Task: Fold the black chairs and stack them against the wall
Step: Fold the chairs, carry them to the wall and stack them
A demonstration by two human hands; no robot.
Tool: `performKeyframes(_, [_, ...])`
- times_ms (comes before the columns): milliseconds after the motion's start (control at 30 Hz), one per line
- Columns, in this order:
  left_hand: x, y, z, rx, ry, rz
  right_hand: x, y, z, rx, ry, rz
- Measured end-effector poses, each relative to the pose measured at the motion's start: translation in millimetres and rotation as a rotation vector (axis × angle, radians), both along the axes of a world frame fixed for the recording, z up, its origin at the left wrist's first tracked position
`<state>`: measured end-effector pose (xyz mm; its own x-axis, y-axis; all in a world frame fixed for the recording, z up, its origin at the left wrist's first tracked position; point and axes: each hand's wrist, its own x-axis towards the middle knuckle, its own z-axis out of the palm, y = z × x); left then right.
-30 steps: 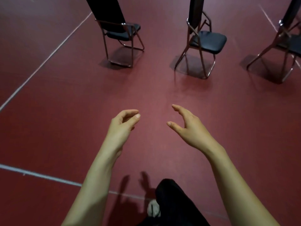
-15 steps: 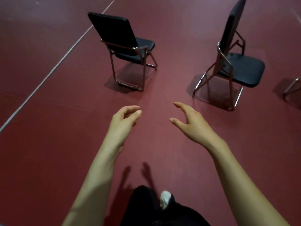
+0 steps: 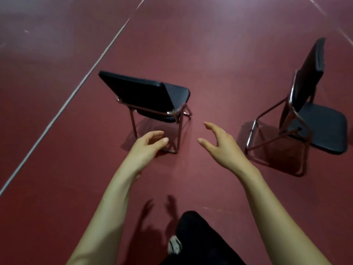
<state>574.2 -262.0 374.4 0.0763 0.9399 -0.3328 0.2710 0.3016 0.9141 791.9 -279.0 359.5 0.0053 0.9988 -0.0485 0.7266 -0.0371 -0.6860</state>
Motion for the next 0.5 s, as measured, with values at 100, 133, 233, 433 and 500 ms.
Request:
performKeyframes(100, [-15,101,4,0.065,0.01,0.003,-10,93,-4,0.017,0.028,-0.031])
performKeyframes(133, [-20,138,4,0.1,0.032,-0.006,-12,125,-7,0.028,0.046,-0.045])
performKeyframes(233, [-32,259,5,0.201,0.15,-0.035,-22,233,-19,0.018,0.087,-0.074])
performKeyframes(433, [-41,490,-24,0.166,0.678,-0.32,-50,460,-64,-0.16,0.01,-0.025])
performKeyframes(500, [-43,545,-49,0.134,0.901,-0.467,-57,518,-88,-0.236,-0.056,-0.012])
